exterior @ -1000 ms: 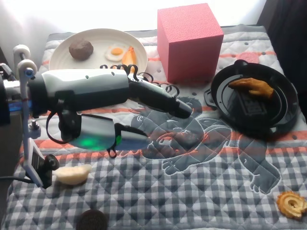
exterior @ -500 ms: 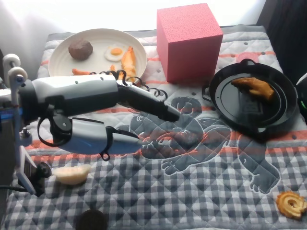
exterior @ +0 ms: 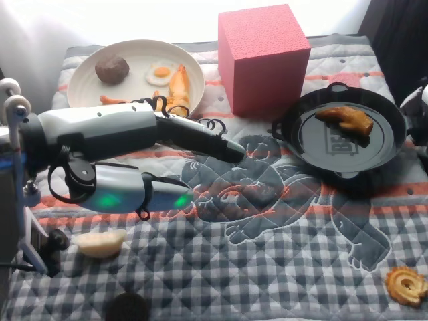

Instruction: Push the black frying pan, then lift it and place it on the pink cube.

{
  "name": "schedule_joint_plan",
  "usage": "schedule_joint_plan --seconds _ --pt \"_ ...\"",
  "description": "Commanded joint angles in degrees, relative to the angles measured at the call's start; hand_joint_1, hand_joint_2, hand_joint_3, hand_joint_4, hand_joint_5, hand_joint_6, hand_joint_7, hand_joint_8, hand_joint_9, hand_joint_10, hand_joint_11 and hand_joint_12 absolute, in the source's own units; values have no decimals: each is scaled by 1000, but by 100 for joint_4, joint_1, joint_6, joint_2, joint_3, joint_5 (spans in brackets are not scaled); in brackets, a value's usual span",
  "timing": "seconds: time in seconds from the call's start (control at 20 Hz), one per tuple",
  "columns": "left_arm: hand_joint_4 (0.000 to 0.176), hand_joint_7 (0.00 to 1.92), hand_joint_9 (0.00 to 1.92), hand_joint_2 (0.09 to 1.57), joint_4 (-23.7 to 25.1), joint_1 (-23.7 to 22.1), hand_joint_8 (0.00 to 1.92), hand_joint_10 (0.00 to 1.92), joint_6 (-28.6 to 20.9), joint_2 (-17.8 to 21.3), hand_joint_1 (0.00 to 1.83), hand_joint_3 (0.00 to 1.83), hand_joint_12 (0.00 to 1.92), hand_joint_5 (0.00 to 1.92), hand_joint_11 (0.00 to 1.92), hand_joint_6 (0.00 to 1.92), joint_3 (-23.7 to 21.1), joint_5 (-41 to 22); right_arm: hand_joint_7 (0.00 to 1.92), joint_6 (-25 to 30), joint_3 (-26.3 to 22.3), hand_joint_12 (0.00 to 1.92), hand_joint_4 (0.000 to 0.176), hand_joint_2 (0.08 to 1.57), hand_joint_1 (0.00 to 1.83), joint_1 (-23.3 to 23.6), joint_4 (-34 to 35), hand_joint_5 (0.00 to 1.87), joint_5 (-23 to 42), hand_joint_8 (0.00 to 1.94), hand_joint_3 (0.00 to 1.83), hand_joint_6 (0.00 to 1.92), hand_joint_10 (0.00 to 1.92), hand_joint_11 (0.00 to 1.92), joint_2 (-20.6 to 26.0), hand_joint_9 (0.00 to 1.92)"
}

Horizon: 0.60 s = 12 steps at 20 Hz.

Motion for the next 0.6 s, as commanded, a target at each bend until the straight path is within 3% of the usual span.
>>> schedule_joint_plan --seconds 0.0,0.05,0.1,0.15,0.2,0.3,0.4,0.55 --pt "0 391 345 1429 -239 -36 4 11 -35 77 739 17 609 403 0 5 -16 -547 1517 65 -27 1921 0 1273 1496 69 -182 1303 826 1941 0 1921 1921 1557 45 1607" --pt "2 393 357 1421 -239 -34 3 13 -31 78 776 6 701 417 0 8 -14 -547 1524 247 -145 1921 0 1289 1481 13 -295 1289 1067 1941 0 1921 1921 1523 116 1613" --pt "20 362 339 1392 -240 -34 4 5 -23 77 864 0 710 407 0 3 -14 -550 1518 391 -225 1921 0 1295 1499 -63 -363 1277 1243 1941 0 1921 1921 1591 162 1625" --pt "18 358 337 1386 -256 -32 4 4 -1 77 871 0 716 412 0 4 -14 -559 1508 485 -328 1921 0 1295 1499 -186 -390 1272 1458 1941 0 1921 1921 1614 224 1622" --pt "5 377 354 1357 -265 -27 11 10 5 76 936 0 733 426 0 9 -15 -562 1485 485 -412 1921 0 1304 1470 -258 -390 1270 1628 1941 0 1921 1921 1618 267 1602" --pt "13 375 356 1362 -298 -5 6 10 24 80 887 0 788 430 0 7 -14 -566 1473 526 -648 1921 0 1329 1423 -424 -458 1267 2020 1941 7 1921 1921 1615 400 1595" --pt "0 381 355 1349 -348 20 10 10 44 90 932 0 762 427 0 12 -15 -585 1470 882 -774 1921 0 1352 1327 -589 -651 1276 2334 1941 15 1921 1921 1598 486 1585" --pt "12 353 327 1403 -364 39 3 3 58 87 796 13 753 403 0 2 -16 -593 1514 1255 -929 1921 0 1361 1329 -772 -819 1285 2786 1941 13 1921 1921 1637 582 1636"
